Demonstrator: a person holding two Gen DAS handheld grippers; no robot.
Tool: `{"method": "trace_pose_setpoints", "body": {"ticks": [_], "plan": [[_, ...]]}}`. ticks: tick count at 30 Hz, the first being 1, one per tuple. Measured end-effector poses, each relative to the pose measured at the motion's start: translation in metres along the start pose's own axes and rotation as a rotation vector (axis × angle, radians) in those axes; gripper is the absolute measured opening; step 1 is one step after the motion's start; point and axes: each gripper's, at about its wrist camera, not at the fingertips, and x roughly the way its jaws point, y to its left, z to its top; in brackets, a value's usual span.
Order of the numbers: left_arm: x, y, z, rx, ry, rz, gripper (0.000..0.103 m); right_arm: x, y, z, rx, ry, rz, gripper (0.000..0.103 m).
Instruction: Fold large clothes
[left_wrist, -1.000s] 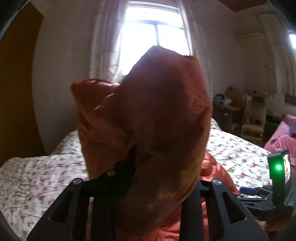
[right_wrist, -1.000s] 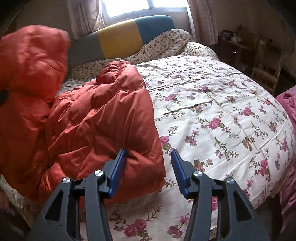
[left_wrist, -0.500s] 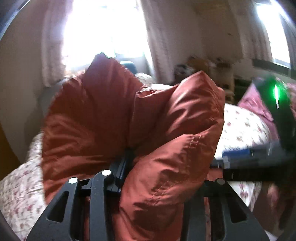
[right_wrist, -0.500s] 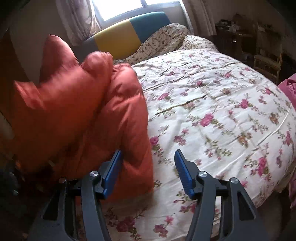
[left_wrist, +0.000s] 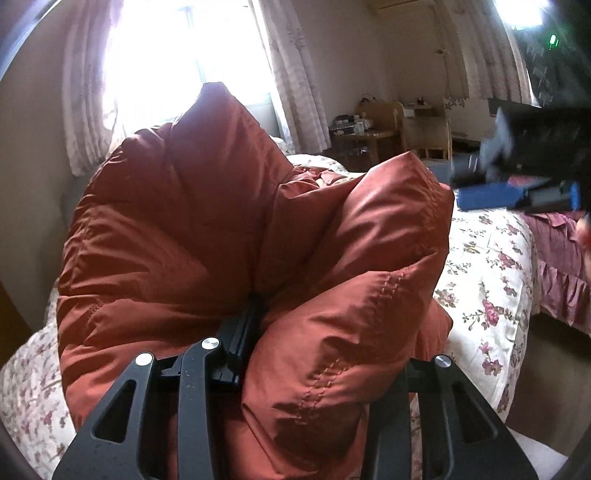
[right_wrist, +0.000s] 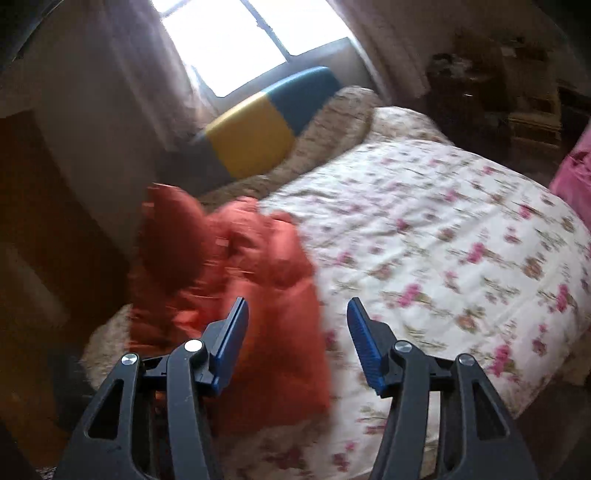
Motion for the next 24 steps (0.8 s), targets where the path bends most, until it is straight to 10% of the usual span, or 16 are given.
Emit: {"method": "trace_pose_setpoints", "body": {"ticks": [7, 12, 24], "plan": [[0.001, -0.005, 0.004, -0.013, 0.009, -0.005, 0.036, 0.016, 0.031, 0.001, -0.079, 0.081, 0.012, 0.052], [0.000, -0.008, 0.005, -0.004, 0.021, 0.003, 0.036, 0.042, 0.031, -0.005, -0.100, 0.185, -0.045, 0.016], [-0.029, 0.002, 0.002, -0.067, 0.008, -0.027, 0.036, 0.057, 0.029, -0.018, -0.140, 0.234, -0.084, 0.009]]}}
